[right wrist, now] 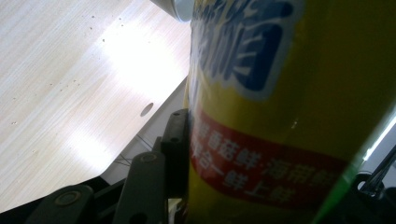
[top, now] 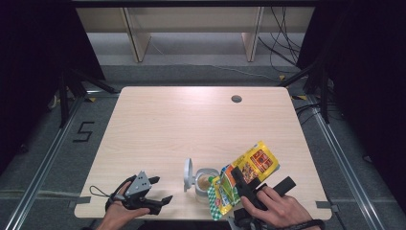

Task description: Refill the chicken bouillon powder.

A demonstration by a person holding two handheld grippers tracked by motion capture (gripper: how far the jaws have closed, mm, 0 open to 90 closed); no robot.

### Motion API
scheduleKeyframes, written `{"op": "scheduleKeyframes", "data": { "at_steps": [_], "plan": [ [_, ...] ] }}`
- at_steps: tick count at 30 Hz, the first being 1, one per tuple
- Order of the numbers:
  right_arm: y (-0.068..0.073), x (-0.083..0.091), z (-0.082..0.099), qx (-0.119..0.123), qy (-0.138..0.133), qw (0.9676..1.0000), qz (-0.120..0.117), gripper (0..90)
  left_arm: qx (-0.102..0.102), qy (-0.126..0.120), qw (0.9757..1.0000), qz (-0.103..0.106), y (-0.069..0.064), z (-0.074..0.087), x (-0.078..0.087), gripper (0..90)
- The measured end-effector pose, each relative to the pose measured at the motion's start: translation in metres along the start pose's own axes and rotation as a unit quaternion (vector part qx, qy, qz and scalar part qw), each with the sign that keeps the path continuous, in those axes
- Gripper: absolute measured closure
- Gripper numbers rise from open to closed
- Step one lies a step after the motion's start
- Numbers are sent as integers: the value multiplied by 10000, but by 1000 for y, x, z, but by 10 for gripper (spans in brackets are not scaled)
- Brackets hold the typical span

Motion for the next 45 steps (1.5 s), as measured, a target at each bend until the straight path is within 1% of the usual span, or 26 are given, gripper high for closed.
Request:
{"op": "scheduleKeyframes", "data": {
  "at_steps": [5,7,9,10,11,14,15,16,17,18,20,21,22,24,25,26,28,29,30,32,33,36,40,41,43,45],
  "plan": [
    [-1,-1,1,60,-19,10000,-5,633,1,-6,10000,-1,0,0,0,187],
    [-4,-1,1,123,-36,9999,93,632,-6,13,10000,-9,0,0,0,187],
    [-4,-1,1,129,-26,9999,93,633,0,-4,10000,-4,0,0,0,187],
    [-3,0,1,74,16,9999,79,633,-8,15,10000,-14,0,0,0,187],
    [-2,0,0,77,-17,10000,0,633,42,-79,10000,28,-2,-1,-1,188],
    [-2,0,-1,46,-45,10000,48,633,18,-15,10000,-1,-1,0,0,188],
    [-2,0,-2,71,-58,10000,-10,633,49,-63,10000,39,-2,-1,-1,187],
    [-1,1,-1,53,-45,10000,-11,633,50,-66,10000,34,-2,-1,-1,188],
    [-2,0,-2,113,-108,9999,7,633,36,-65,10000,31,-2,-1,-1,188],
    [-1,1,-1,39,-53,10000,-32,633,-4,-35,10000,4,-1,-1,0,188],
    [-2,1,-1,69,-42,10000,-4,634,-11,20,10000,-8,0,0,0,188],
    [-2,1,-1,48,-47,10000,41,634,33,-67,10000,32,-2,-1,-1,187],
    [-2,0,-1,8,-49,10000,31,634,30,-63,10000,28,-2,-1,-1,188],
    [-4,0,-1,98,-83,9999,58,634,32,-61,10000,29,-2,-1,-1,188],
    [-4,1,-1,50,-42,9999,99,634,25,-59,10000,31,-2,-1,0,189],
    [-2,1,0,12,-47,10000,32,634,25,-65,10000,30,-2,-1,0,189],
    [-2,1,0,22,-35,10000,31,634,49,-135,9999,-23,-1,-2,-1,189],
    [-2,1,0,35,-38,10000,-5,634,18,-107,9999,-20,-1,-2,-1,189],
    [-2,2,0,32,-41,10000,-19,634,46,-64,10000,27,-2,-1,0,189],
    [-3,1,1,44,-45,10000,23,634,30,-73,10000,-13,-1,-1,0,189],
    [-2,1,1,42,-39,10000,-6,634,46,-67,10000,28,-2,-1,-1,189],
    [-2,2,0,46,-46,10000,-9,634,82,-158,9998,21,-3,-3,-2,189],
    [-2,2,0,36,-48,10000,-23,635,41,-154,9999,49,-4,-3,-1,189],
    [-1,2,1,24,-27,10000,-26,635,84,-116,9999,74,-4,-2,-1,189],
    [-1,2,1,14,-34,10000,-24,635,55,-169,9998,78,-4,-4,-2,189],
    [-1,2,1,5,-38,10000,-32,635,114,-182,9997,67,-5,-4,-2,189]
  ]
}}
Point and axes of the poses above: each handheld gripper's, and its own axes: x roughly backward along the jaws, z roughly out of its underside, y roughly to its left, the point moved 10 cm from there along -x, roughly forward along the jaws, and after that the axes turned 15 degrees about z, right-handed, at the moved point
